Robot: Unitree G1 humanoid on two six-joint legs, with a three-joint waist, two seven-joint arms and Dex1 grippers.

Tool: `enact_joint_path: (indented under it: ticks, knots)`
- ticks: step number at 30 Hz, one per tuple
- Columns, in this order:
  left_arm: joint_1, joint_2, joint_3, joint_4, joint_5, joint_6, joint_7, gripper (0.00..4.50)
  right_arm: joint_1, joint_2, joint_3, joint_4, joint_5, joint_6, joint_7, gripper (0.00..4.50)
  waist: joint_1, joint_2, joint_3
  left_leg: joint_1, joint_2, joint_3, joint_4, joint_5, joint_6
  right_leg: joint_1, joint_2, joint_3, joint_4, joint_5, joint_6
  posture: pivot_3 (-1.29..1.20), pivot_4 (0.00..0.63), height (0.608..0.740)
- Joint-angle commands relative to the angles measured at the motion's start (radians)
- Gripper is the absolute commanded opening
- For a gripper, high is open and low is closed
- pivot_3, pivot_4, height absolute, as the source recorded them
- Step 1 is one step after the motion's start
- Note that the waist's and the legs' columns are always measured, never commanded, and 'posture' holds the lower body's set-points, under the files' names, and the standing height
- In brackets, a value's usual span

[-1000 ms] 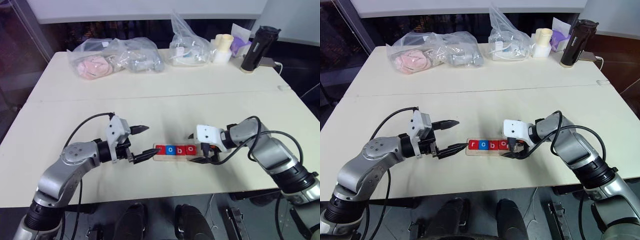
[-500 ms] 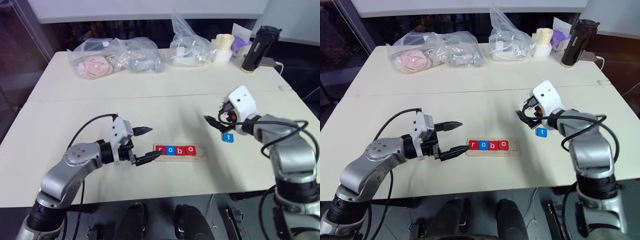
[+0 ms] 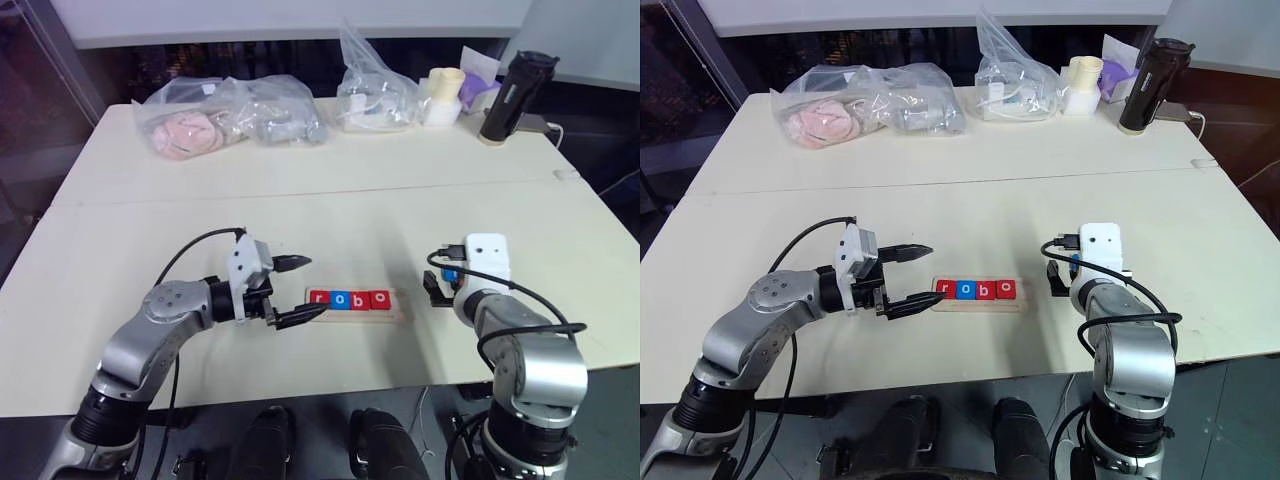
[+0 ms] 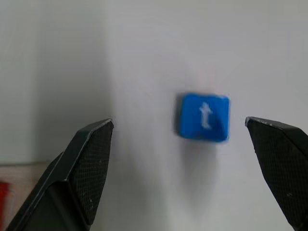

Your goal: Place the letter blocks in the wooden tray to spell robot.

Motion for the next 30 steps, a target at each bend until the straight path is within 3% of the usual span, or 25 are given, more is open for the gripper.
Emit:
enact_joint_path:
  ticks: [1, 10, 15, 18, 23, 27, 30]
  knots:
    - [-0.004, 0.005, 0.000, -0.010, 0.009, -0.027, -0.013, 4.50, 0.000, 0.007, -0.046, 0.051, 0.017, -0.096, -0.014, 4.46, -0.001, 0.000, 0.000, 0.000, 0.000, 0.000, 0.000, 0.000, 0.000, 0.000, 0.000, 0.000, 0.000, 0.000, 0.000, 0.00, 0.150, 0.740]
    - [0.016, 0.001, 0.009, -0.033, 0.007, -0.020, 0.002, 4.50, -0.033, -0.004, -0.141, 0.240, 0.103, -0.214, 0.012, 4.46, -0.003, 0.000, 0.000, 0.001, 0.001, 0.000, 0.000, 0.000, 0.000, 0.000, 0.002, 0.000, 0.001, 0.001, 0.002, 0.00, 0.150, 0.740]
    - [0.019, -0.001, 0.010, -0.036, 0.010, -0.021, 0.014, 4.50, -0.021, -0.005, -0.117, 0.318, 0.130, -0.286, 0.013, 4.46, -0.009, 0.000, 0.000, 0.001, 0.001, 0.000, 0.000, 0.000, 0.000, 0.001, 0.002, 0.000, 0.001, 0.001, 0.002, 0.00, 0.150, 0.740]
    - [0.023, -0.002, 0.011, -0.041, 0.008, -0.019, 0.022, 4.50, -0.007, -0.011, -0.094, 0.327, 0.135, -0.300, 0.011, 3.63, -0.018, 0.000, 0.000, 0.002, 0.001, 0.000, 0.000, 0.000, 0.000, 0.002, 0.001, 0.000, 0.001, 0.000, 0.000, 0.00, 0.150, 0.740]
    - [0.026, 0.000, 0.011, -0.043, 0.009, -0.019, 0.027, 4.50, 0.030, -0.003, -0.071, 0.284, 0.145, -0.274, -0.001, 1.21, -0.017, 0.000, 0.000, 0.002, 0.001, -0.001, 0.000, 0.000, 0.000, 0.001, 0.002, 0.000, 0.001, 0.001, 0.001, 0.00, 0.150, 0.740]
    - [0.027, -0.003, 0.007, -0.041, 0.010, -0.022, 0.028, 4.50, 0.093, 0.005, -0.062, 0.158, 0.155, -0.187, -0.010, 1.21, -0.014, -0.001, -0.001, 0.001, 0.001, -0.002, -0.001, 0.000, 0.000, 0.002, 0.001, 0.000, 0.000, 0.000, 0.001, 0.00, 0.150, 0.740]
    - [0.036, -0.002, 0.008, -0.043, 0.010, -0.029, 0.022, 4.50, 0.202, 0.011, -0.034, -0.055, 0.170, -0.068, -0.002, 1.21, -0.010, -0.001, -0.001, 0.001, 0.001, -0.002, -0.002, 0.000, 0.000, 0.001, 0.001, 0.000, 0.000, -0.001, 0.001, 0.00, 0.150, 0.740]
